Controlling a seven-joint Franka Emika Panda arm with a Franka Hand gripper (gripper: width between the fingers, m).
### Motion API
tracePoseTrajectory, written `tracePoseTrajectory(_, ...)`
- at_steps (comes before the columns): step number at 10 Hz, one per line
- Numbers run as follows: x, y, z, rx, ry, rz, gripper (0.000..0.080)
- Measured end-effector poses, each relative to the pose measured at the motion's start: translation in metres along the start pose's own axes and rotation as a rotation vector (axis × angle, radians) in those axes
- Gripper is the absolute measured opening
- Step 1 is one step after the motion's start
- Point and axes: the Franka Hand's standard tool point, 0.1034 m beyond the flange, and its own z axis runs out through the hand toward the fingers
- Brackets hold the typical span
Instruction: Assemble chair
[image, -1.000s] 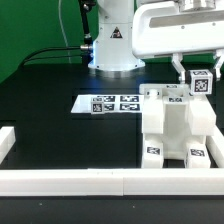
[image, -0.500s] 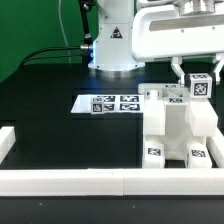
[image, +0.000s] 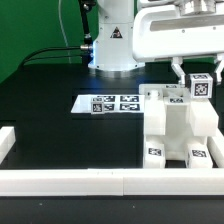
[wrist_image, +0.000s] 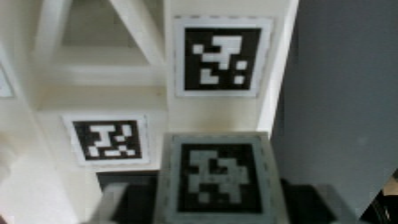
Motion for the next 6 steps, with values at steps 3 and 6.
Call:
tracePoseTrajectory(3,0.0000,0.0000,0.0000,0.000,0.000,0.000,0.0622)
tracePoseTrajectory(6,-0.0001,0.0001,0.0001,0.000,-0.001,0.000,0.0647)
